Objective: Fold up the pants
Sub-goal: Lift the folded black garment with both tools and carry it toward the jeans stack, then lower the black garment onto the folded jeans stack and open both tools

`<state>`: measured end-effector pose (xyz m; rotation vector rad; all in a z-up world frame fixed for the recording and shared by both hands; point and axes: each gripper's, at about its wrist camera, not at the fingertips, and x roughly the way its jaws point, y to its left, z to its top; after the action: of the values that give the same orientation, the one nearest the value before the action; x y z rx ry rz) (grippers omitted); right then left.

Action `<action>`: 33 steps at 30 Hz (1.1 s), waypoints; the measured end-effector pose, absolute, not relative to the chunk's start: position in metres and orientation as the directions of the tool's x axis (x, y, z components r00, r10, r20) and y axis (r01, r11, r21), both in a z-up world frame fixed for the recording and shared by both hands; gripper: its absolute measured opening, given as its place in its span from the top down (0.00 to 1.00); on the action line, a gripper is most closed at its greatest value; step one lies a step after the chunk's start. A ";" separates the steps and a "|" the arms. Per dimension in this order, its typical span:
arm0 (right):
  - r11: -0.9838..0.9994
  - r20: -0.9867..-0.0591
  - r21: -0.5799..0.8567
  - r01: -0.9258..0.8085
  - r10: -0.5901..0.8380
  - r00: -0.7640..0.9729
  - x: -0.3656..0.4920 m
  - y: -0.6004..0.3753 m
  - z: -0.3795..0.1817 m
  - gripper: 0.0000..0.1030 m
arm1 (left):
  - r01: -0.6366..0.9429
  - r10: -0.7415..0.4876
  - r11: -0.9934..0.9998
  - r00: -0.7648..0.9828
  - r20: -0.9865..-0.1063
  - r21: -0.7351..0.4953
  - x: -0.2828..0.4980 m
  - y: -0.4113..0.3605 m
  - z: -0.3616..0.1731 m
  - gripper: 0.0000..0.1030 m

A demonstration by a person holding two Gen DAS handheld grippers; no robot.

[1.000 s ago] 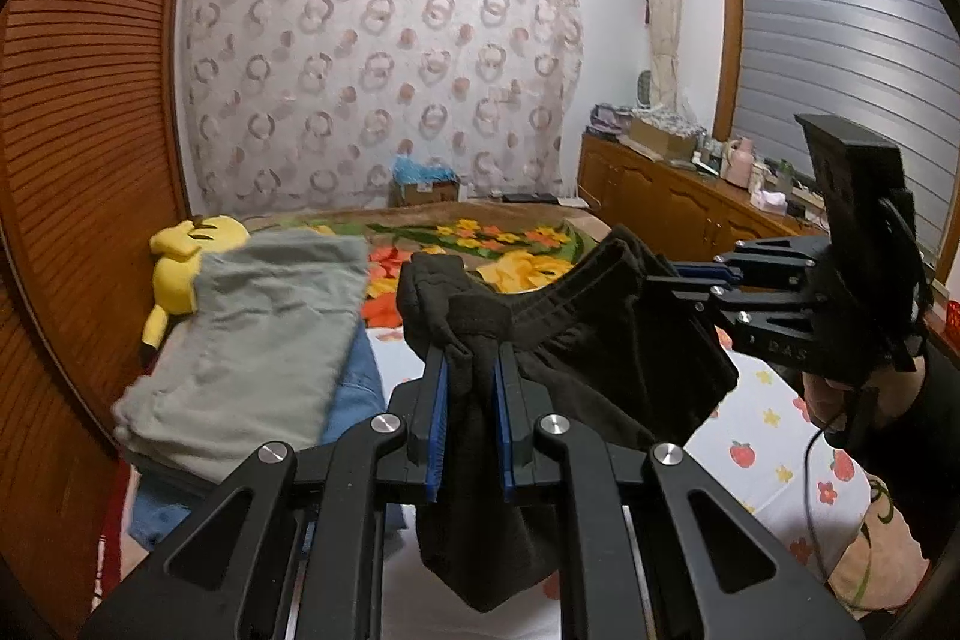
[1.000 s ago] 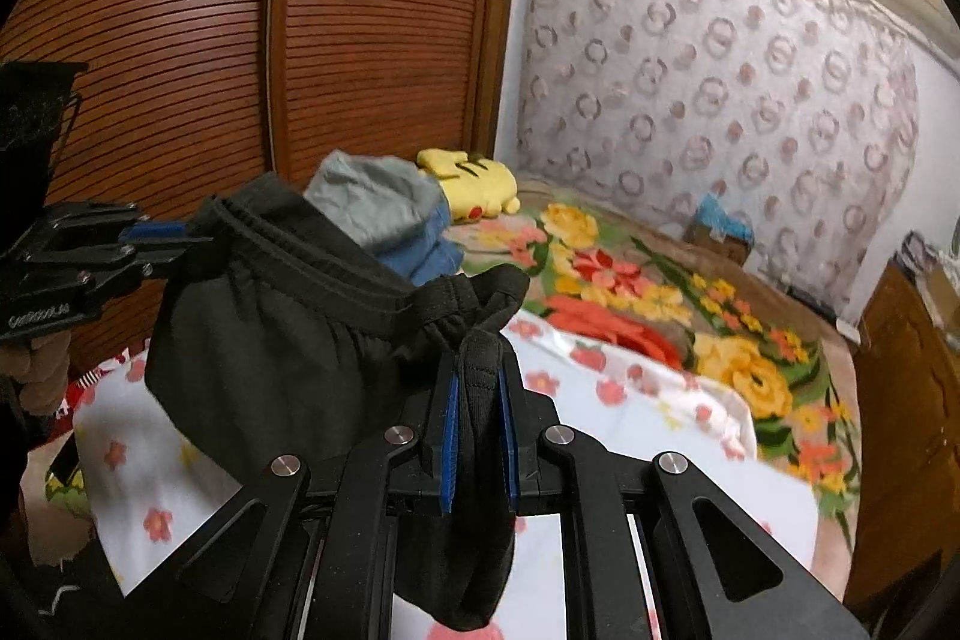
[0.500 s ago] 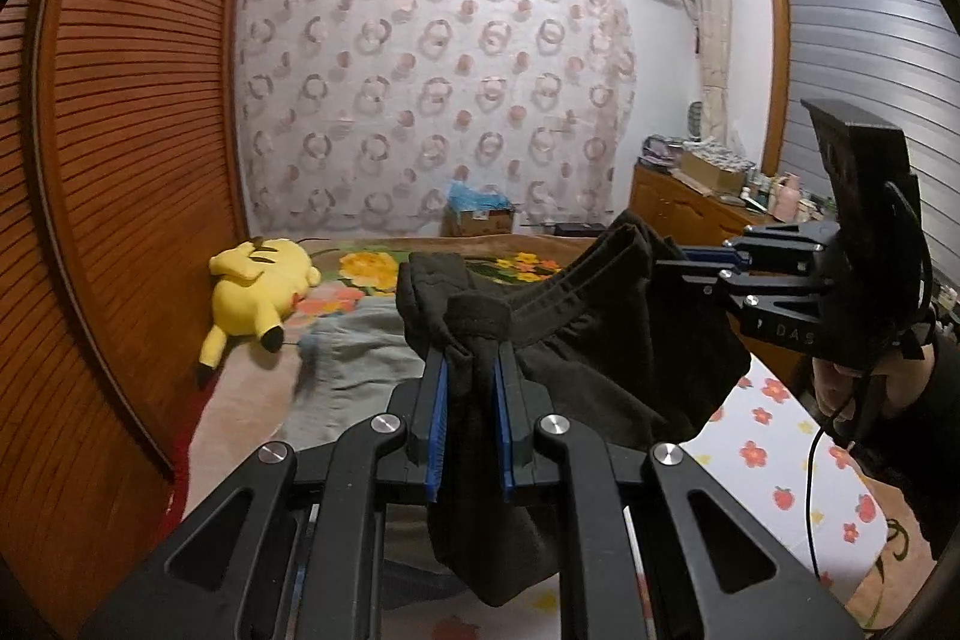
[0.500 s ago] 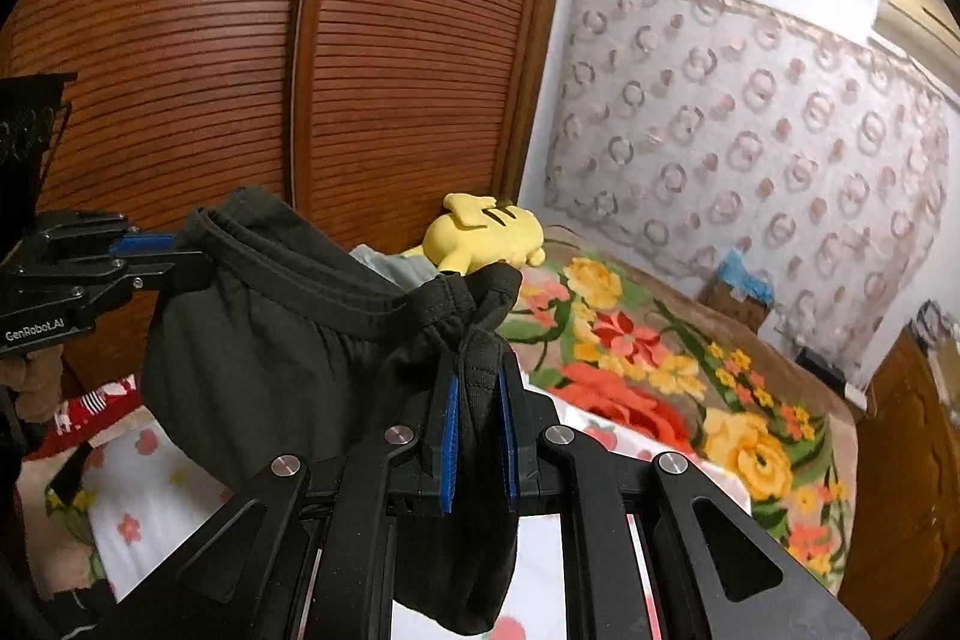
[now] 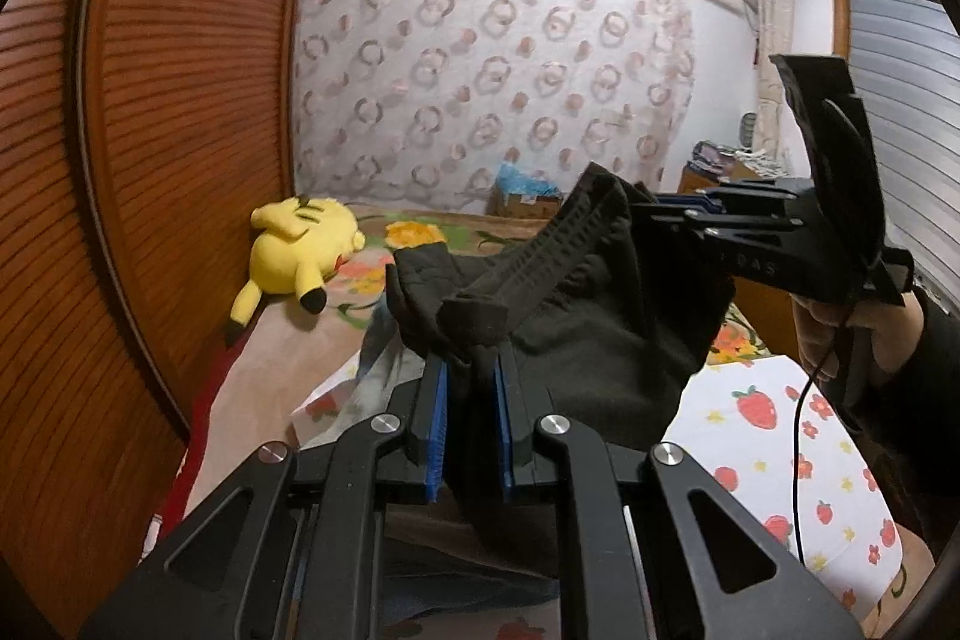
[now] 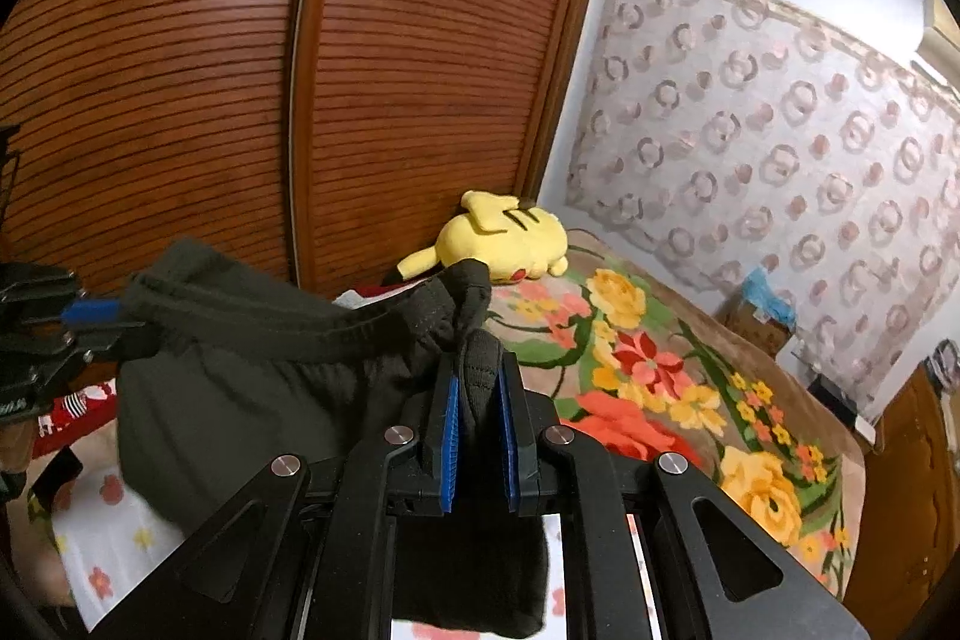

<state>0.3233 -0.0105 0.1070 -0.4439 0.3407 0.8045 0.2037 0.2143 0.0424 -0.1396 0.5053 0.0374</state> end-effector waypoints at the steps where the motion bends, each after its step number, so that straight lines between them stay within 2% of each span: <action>1: 0.606 -0.457 -0.255 -0.754 0.611 0.646 0.328 -0.006 0.104 0.89 | -0.078 0.005 0.989 0.871 -0.491 -0.128 0.205 0.217 0.039 0.85; 12: 0.558 -0.442 -0.240 -0.794 0.665 0.601 0.360 0.035 0.100 0.89 | -0.134 0.034 0.977 0.869 -0.494 -0.169 0.199 0.226 0.026 0.85; 19: 0.537 -0.462 -0.213 -0.816 0.681 0.568 0.376 0.054 0.083 0.88 | -0.179 0.066 0.970 0.846 -0.529 -0.164 0.195 0.230 0.015 0.85; 21: 0.552 -0.470 -0.195 -0.811 0.673 0.571 0.382 0.051 0.082 0.81 | -0.188 0.070 0.968 0.839 -0.540 -0.167 0.193 0.232 0.011 0.85; 23: 0.579 -0.461 -0.174 -0.796 0.666 0.586 0.384 0.044 0.085 0.69 | -0.189 0.064 0.966 0.835 -0.547 -0.175 0.191 0.233 0.010 0.83; 25: 0.600 -0.459 -0.140 -0.788 0.665 0.588 0.389 0.033 0.090 0.63 | -0.190 0.073 0.969 0.834 -0.547 -0.160 0.189 0.233 0.012 0.80; 27: 0.621 -0.460 -0.121 -0.774 0.656 0.598 0.389 0.021 0.094 0.63 | -0.192 0.081 0.970 0.836 -0.542 -0.152 0.186 0.234 0.014 0.72; 30: 0.612 -0.452 -0.113 -0.783 0.670 0.589 0.379 0.004 0.097 0.63 | -0.210 0.112 0.970 0.838 -0.533 -0.127 0.183 0.236 0.021 0.50; 32: 0.600 -0.452 -0.112 -0.792 0.679 0.579 0.372 -0.004 0.097 0.63 | -0.210 0.120 0.971 0.842 -0.525 -0.116 0.181 0.236 0.025 0.46; 33: 0.592 -0.455 -0.108 -0.798 0.685 0.570 0.368 -0.007 0.096 0.63 | -0.205 0.115 0.972 0.843 -0.525 -0.117 0.182 0.236 0.027 0.39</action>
<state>0.3685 -0.0070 0.0960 -0.3188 0.3889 0.8878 0.1825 0.2364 0.0268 -0.1712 0.5419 0.1694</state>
